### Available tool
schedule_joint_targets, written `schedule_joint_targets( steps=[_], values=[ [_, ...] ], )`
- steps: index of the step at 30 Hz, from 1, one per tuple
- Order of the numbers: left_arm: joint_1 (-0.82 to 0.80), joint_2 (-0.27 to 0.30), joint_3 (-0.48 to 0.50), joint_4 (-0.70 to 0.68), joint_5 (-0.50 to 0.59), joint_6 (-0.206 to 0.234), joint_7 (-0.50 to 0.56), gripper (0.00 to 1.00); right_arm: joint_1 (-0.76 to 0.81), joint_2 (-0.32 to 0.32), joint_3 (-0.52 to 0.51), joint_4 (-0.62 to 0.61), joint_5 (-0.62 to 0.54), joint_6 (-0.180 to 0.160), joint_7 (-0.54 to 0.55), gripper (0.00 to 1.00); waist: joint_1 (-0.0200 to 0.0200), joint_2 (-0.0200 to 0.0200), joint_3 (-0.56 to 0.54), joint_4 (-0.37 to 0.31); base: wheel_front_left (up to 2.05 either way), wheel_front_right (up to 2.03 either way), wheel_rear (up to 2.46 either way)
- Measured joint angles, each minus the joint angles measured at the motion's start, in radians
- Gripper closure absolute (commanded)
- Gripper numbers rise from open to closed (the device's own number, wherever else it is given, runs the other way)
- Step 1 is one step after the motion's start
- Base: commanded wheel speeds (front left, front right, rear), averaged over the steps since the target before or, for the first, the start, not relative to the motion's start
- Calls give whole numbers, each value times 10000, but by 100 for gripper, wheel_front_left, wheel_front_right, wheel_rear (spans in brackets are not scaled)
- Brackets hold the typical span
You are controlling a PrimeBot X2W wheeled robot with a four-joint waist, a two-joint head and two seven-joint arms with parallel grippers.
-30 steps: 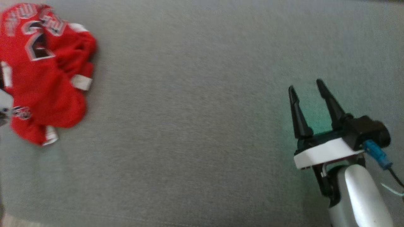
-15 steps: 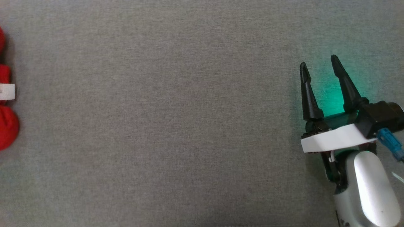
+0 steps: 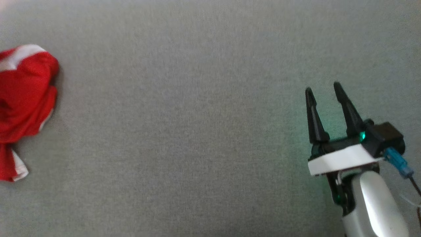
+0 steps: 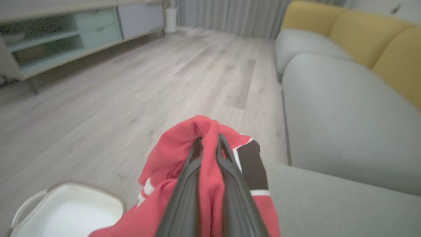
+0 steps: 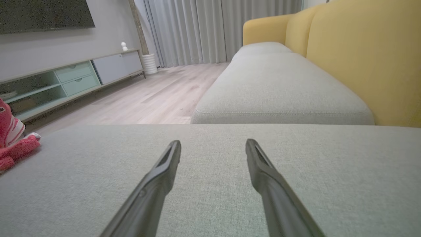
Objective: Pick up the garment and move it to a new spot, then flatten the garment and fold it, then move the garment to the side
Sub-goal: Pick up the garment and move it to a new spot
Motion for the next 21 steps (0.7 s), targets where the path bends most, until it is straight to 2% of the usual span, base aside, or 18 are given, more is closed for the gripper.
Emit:
schedule_joint_targets(
  steps=[4,6,13,21],
  values=[
    [-822,-151,-581,-846,-46,-362,54,100,515,4,-121,247,232,0,-67,0,-1,0,-912,-5,0,0,0],
    [-1299,-456,-905,-1338,-324,-500,209,100,763,4,-217,326,293,0,-75,0,-2,0,-1330,-44,0,0,0],
    [-1998,-2297,-2485,-2922,-1058,-596,857,100,1037,10,-407,316,391,0,-69,0,1,0,-2177,-665,0,0,0],
    [-1090,-4109,-4364,-3049,-1603,-767,928,100,1016,10,-113,155,575,0,-13,0,2,1,-2274,-1842,0,0,0]
  ],
)
